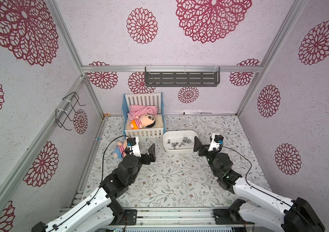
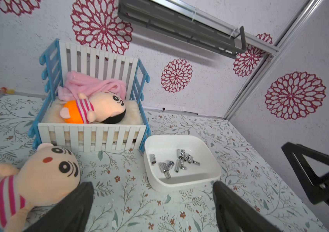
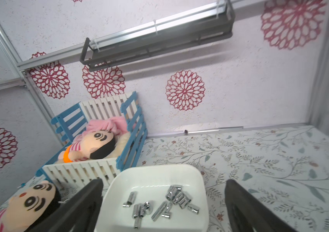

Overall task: Put the screws on the desktop into the storage box
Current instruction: Reset both arms

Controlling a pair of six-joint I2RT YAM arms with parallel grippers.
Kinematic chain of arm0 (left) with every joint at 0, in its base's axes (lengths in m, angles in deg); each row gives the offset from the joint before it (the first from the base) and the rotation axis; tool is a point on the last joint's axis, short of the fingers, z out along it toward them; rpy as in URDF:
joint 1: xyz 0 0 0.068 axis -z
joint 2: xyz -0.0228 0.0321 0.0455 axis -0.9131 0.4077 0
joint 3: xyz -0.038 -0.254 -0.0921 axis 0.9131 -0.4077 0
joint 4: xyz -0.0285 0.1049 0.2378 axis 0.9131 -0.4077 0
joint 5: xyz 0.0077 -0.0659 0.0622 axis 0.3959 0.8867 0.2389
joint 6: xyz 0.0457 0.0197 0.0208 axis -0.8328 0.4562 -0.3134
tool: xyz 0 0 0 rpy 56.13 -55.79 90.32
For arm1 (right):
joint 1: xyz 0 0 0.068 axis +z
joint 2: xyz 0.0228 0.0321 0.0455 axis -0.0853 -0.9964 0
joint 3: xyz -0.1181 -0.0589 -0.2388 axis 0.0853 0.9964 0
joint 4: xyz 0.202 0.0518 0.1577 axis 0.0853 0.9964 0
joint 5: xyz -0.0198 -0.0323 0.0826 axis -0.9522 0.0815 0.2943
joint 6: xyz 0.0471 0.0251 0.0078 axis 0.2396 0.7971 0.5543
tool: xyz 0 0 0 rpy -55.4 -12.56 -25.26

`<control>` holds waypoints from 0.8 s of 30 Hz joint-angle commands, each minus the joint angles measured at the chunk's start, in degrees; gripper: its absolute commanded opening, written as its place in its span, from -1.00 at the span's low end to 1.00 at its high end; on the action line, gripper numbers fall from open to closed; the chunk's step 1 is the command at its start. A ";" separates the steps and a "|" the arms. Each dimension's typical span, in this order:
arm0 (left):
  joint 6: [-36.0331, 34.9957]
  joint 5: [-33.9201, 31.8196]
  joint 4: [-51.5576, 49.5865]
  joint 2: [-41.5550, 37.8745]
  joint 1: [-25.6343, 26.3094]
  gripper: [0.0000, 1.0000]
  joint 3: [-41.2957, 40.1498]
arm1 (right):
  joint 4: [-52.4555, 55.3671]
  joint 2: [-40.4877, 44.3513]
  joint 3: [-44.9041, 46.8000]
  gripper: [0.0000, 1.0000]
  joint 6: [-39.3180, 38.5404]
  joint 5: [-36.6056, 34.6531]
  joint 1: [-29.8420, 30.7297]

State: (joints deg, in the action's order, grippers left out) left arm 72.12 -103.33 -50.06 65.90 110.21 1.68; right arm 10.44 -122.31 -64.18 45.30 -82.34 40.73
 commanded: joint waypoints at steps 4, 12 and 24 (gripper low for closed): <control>-9.49 -24.01 7.19 6.99 -3.79 0.95 0.91 | -16.14 0.99 8.46 0.98 -6.22 -3.88 -8.30; -15.98 -26.61 18.18 10.13 -16.71 0.95 -5.82 | -14.90 -2.56 10.39 0.98 -7.20 -7.08 -16.90; -17.59 -19.97 24.88 23.89 -28.36 0.95 -9.62 | -23.01 -5.35 16.90 0.98 -11.83 -2.11 -21.38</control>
State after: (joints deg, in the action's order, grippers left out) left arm 57.49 -124.21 -30.02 87.01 82.74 -7.28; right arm -7.51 -126.00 -47.02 34.81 -85.71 20.53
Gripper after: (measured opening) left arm 0.975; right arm 0.989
